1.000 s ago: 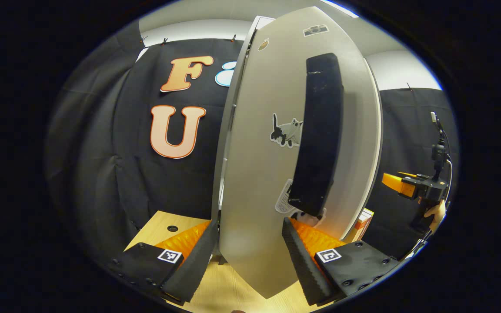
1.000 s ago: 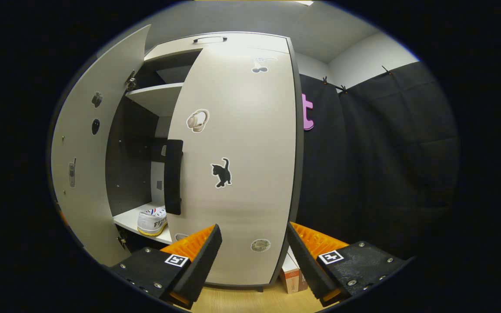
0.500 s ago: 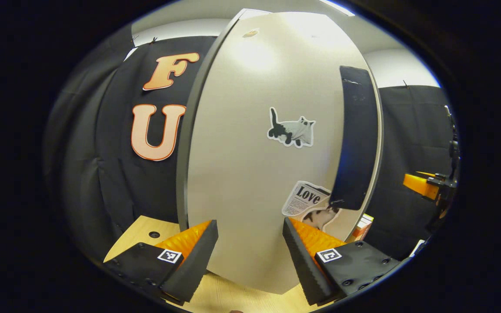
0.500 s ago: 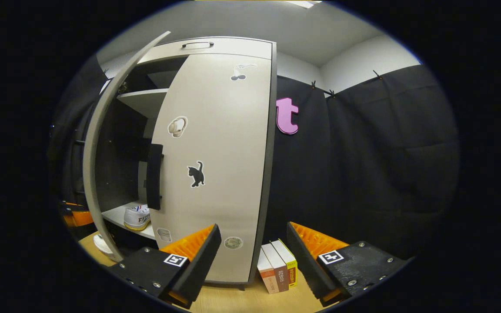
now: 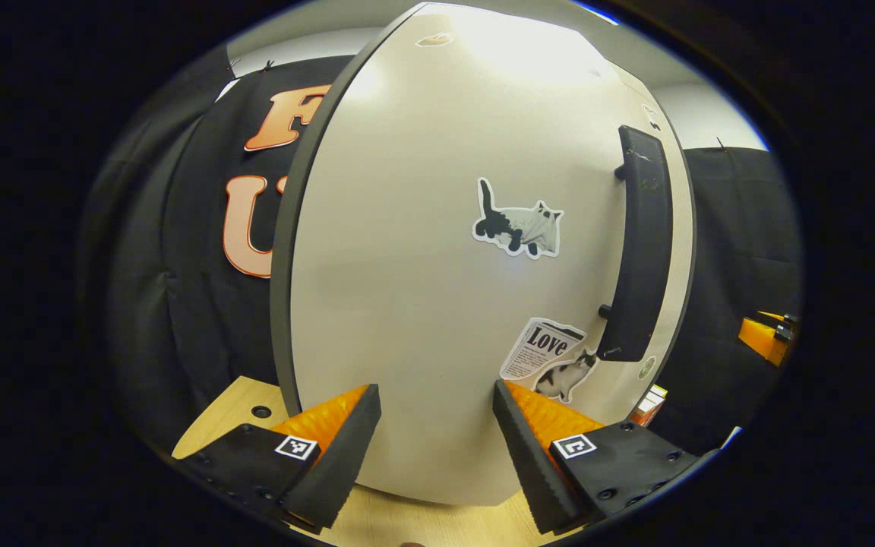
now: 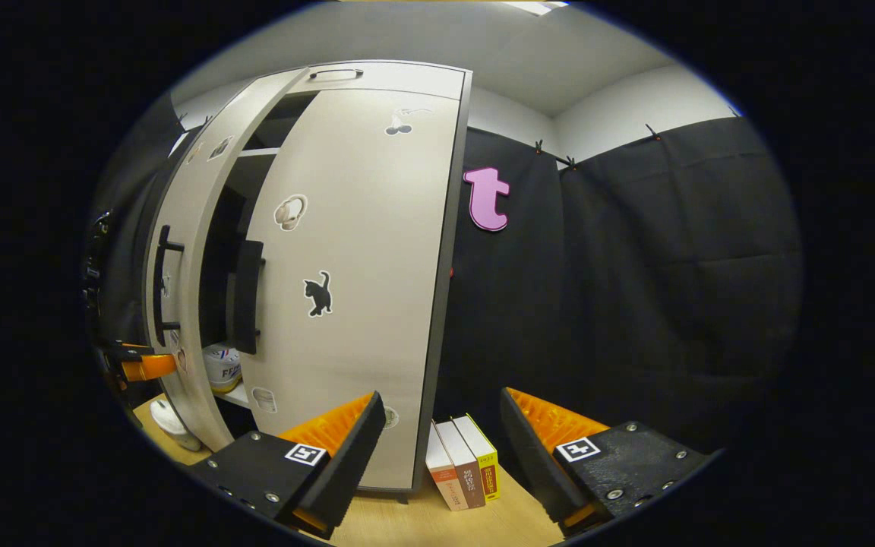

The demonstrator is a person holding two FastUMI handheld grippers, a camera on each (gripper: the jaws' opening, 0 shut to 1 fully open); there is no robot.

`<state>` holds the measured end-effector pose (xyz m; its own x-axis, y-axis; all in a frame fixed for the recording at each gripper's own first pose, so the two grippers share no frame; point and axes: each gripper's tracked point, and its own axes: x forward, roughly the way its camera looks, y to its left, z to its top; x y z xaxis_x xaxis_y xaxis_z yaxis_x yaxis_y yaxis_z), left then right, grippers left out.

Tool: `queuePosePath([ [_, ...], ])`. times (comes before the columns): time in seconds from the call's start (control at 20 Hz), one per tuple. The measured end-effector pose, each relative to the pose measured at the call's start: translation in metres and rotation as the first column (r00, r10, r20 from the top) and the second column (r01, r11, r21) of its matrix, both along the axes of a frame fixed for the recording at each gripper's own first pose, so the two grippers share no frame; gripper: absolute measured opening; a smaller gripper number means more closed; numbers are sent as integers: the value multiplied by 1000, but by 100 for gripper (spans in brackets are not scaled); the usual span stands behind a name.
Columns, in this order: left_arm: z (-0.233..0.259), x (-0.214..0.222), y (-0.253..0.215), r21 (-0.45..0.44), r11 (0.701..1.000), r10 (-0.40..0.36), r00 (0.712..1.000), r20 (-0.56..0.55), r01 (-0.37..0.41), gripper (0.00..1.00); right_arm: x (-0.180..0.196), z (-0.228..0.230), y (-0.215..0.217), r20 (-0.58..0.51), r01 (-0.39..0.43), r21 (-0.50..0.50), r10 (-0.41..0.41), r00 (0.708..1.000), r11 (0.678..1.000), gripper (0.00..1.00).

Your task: Grab one shoe with the right hand and put it into the shoe cabinet, grab the other shoe with the left hand and put it into the shoe cabinet; then close the right door with the right hand and the left door with the left hand.

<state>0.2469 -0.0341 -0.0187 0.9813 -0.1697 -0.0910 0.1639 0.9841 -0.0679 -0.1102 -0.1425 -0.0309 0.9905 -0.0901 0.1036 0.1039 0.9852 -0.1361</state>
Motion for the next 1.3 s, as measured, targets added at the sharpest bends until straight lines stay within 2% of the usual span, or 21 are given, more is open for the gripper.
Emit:
queuePosePath([
  [0.4,-2,12,-7,44,998,46,999,-15,-46,97,1,-5,-5,-17,-23,13,23,1000,1000,94],
  [0.6,5,7,-8,50,997,63,995,-75,-59,97,9,-5,-9,-28,-30,16,31,999,999,94],
  [0.7,28,-8,-7,36,998,59,998,-37,-58,97,9,2,-5,-21,-51,32,52,998,998,94],
  [0.95,87,-62,13,64,994,84,996,33,-86,97,3,17,6,-28,-85,15,86,996,996,94],
  [1.3,148,-145,75,76,981,164,977,138,-176,96,-26,55,32,3,-171,32,171,985,985,94],
])
